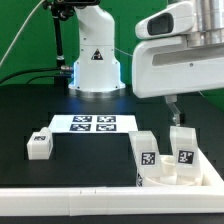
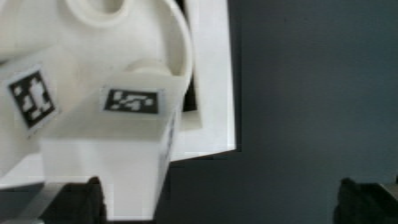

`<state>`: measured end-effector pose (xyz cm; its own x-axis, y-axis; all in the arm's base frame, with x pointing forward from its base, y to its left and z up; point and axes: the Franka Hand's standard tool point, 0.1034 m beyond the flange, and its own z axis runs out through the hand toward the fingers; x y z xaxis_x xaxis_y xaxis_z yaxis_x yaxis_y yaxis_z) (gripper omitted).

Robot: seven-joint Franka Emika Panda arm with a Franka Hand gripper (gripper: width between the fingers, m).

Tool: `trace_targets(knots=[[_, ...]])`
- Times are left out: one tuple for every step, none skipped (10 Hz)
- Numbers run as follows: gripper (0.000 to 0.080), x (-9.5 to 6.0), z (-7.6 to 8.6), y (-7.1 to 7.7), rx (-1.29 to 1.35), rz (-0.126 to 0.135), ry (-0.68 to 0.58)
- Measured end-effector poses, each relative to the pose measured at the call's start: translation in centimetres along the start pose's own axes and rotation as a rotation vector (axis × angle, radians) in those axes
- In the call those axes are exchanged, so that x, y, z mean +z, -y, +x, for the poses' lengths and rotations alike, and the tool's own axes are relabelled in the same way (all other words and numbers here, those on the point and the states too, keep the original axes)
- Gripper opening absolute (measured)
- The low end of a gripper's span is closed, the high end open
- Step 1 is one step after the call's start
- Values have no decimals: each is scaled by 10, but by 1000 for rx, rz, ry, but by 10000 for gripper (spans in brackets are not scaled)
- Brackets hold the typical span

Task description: Assemble stool

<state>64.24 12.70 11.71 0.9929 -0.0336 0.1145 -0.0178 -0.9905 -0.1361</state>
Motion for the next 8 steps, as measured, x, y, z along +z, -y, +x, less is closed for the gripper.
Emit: trace_targets(knots=[[649,0,0,0,-32,0,0],[649,0,0,-1,-112,-2,0],[649,-1,1,-3,-207,-8,0],[649,-3,3,-4,-433,-45,14],[649,3,2,1,-588,-87,40],[649,12,-4,9,-681,-102,54],[649,12,-2,-1,-720,-82,22],[649,11,-1,-7,-739,-94,27]])
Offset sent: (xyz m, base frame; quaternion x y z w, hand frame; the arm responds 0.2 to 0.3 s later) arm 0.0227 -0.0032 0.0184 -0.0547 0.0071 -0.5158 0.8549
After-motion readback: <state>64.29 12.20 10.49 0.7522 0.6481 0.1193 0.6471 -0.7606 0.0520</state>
